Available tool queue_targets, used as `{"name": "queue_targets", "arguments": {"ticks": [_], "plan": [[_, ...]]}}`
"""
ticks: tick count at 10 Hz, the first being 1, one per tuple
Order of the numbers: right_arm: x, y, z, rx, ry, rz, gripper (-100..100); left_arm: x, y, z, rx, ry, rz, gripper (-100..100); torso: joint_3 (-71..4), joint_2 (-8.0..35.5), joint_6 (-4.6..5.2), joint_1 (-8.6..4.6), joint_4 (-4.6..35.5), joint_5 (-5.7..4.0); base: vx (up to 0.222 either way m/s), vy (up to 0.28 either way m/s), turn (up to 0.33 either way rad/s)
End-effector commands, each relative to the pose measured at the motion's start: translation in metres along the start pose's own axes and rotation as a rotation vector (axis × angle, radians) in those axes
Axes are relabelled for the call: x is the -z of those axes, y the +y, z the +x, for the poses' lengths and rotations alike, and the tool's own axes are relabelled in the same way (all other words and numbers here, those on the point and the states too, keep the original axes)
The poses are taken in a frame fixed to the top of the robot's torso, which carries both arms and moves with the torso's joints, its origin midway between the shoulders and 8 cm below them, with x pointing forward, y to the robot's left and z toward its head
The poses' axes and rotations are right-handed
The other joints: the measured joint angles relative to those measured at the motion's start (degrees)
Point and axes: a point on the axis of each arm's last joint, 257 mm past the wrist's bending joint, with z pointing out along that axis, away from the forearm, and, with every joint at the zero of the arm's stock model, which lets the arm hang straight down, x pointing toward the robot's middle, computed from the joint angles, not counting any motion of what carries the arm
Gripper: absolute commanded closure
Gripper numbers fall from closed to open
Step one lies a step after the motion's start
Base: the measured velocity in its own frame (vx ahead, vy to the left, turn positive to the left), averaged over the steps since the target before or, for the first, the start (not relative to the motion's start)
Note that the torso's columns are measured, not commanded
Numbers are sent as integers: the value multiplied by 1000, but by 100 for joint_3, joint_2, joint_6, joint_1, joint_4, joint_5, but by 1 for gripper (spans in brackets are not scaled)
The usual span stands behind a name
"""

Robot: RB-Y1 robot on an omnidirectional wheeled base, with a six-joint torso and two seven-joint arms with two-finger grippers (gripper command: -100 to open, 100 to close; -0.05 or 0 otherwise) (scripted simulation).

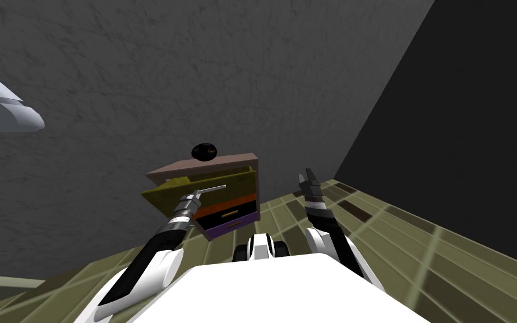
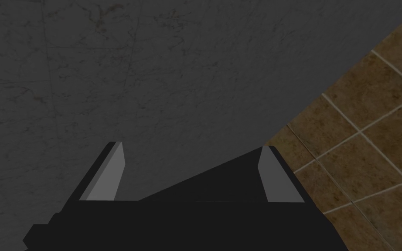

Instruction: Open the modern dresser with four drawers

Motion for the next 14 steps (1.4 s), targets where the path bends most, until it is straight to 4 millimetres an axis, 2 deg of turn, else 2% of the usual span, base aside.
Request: {"name": "queue_targets", "arguments": {"ticks": [1, 2, 3, 5, 11, 12, 13, 14], "plan": [[0, 0, 0, 0, 0, 0, 0, 1, 5, -7, -1, -4, -15, 100, 14, 15, 4, -2, -1, 5, -182, -71, -18], [0, 0, 0, 0, 0, 0, 0, 2, 6, -11, -1, -5, -19, 100, 19, 22, 4, -5, -2, 8, -190, -81, -12], [0, 0, 0, 0, 0, 0, 0, 6, -13, -14, -2, -5, -1, -100, 16, 15, 5, -4, -5, 10, -60, -38, 24], [0, 0, 0, 0, 0, 0, 0, 12, -25, -17, -2, -5, 0, -100, -29, -45, -3, 27, 1, -4, 79, 14, 16], [0, 0, 0, 0, 0, 0, 0, 30, -60, -17, -3, 7, -1, -100, 27, 49, -15, -2, 30, -16, 52, -1, 10], [0, 0, 0, 0, 0, 0, 0, 30, -51, -19, -1, 3, -13, -100, 28, 54, -17, -11, 38, -26, 19, -2, 4], [0, 0, 0, 0, 0, 0, 0, 31, -51, -19, 1, 3, -16, 0, 30, 54, -12, -11, 34, -22, 5, 0, -2], [0, 0, 0, 0, 0, 0, 0, 31, -50, -19, 1, 2, -20, 0, 28, 49, -10, -8, 30, -17, 0, 0, 0]]}}
